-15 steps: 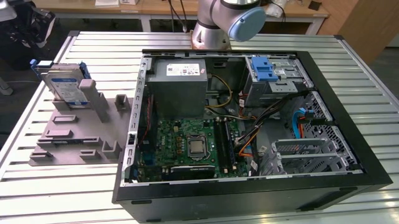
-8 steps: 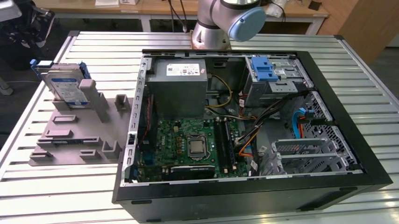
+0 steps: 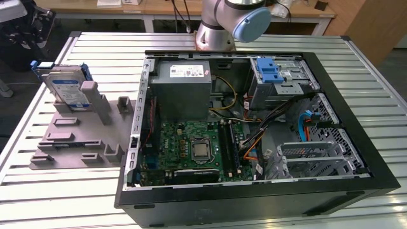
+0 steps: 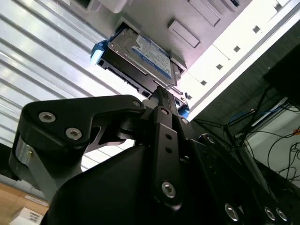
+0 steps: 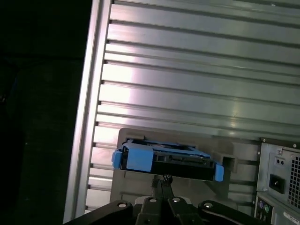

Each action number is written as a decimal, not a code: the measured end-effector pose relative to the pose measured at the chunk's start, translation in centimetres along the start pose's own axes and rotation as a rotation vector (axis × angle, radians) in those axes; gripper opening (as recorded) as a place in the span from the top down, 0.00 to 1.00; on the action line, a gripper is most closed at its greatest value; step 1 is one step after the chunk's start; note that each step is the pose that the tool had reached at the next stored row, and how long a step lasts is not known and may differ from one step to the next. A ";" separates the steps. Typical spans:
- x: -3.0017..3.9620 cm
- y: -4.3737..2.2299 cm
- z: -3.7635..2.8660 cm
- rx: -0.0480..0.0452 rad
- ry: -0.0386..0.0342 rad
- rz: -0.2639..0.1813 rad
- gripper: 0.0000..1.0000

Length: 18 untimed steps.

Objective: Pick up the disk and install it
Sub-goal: 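Pick up the disk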

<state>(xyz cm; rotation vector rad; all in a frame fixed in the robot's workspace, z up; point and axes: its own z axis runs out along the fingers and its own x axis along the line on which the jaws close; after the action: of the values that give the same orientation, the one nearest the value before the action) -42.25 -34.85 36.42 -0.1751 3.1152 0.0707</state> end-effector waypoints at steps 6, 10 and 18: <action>0.00 0.00 0.00 -0.0013 0.0025 -0.056 0.89; 0.00 0.00 0.00 -0.0021 0.0040 -0.090 0.89; 0.00 0.00 -0.01 -0.0037 0.0072 -0.161 0.89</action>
<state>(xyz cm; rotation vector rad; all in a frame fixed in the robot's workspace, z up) -42.25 -34.85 36.42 -0.4255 3.0947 0.0731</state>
